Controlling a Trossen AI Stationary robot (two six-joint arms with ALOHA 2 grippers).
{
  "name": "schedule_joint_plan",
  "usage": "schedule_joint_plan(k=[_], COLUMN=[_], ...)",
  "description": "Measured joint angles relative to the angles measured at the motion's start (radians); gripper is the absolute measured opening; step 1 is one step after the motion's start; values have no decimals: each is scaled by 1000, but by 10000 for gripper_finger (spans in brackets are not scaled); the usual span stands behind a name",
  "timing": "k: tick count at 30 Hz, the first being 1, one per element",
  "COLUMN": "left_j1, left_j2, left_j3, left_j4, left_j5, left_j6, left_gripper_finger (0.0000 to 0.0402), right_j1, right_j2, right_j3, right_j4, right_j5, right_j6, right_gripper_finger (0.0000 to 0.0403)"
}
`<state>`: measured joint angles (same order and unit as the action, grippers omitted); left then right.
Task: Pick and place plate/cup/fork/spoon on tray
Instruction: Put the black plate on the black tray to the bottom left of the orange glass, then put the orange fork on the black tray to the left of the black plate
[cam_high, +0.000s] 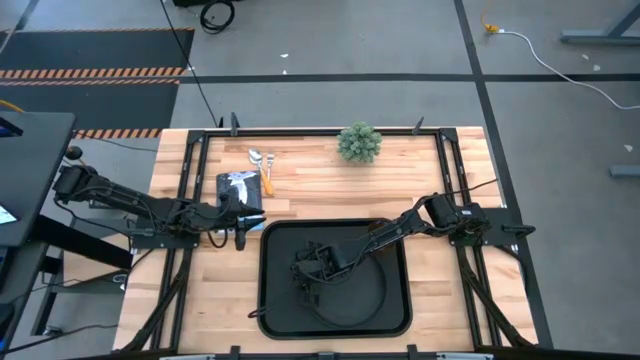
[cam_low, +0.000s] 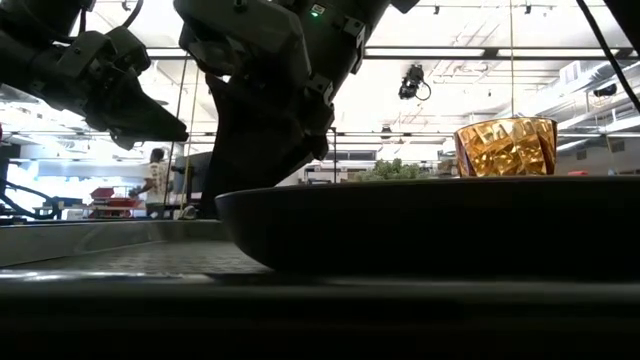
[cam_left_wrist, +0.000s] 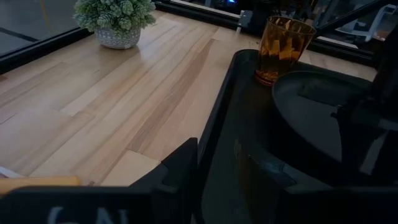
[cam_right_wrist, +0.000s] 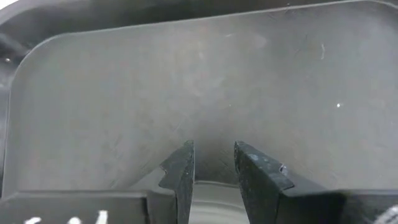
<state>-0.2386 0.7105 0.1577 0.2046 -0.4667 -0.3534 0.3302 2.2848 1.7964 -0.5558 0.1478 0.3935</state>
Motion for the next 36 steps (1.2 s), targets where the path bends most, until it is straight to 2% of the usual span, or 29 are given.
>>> schedule_joint_plan(k=[21,30,36], left_j1=[-1,0,0], left_j2=[0,0,0], left_j3=[0,0,0], left_j4=[1,7,6], left_j5=[1,-2,-4], left_j6=[9,5,6], left_gripper_finger=[117,118,138], right_j1=[10,2,10], right_j2=[-13,-133,-248], right_j3=[-1,-1,-1], right_j4=[-43,-35,-35], right_j5=[-6,146,263], right_j6=[12,-96,-184], right_gripper_finger=[121,121,121])
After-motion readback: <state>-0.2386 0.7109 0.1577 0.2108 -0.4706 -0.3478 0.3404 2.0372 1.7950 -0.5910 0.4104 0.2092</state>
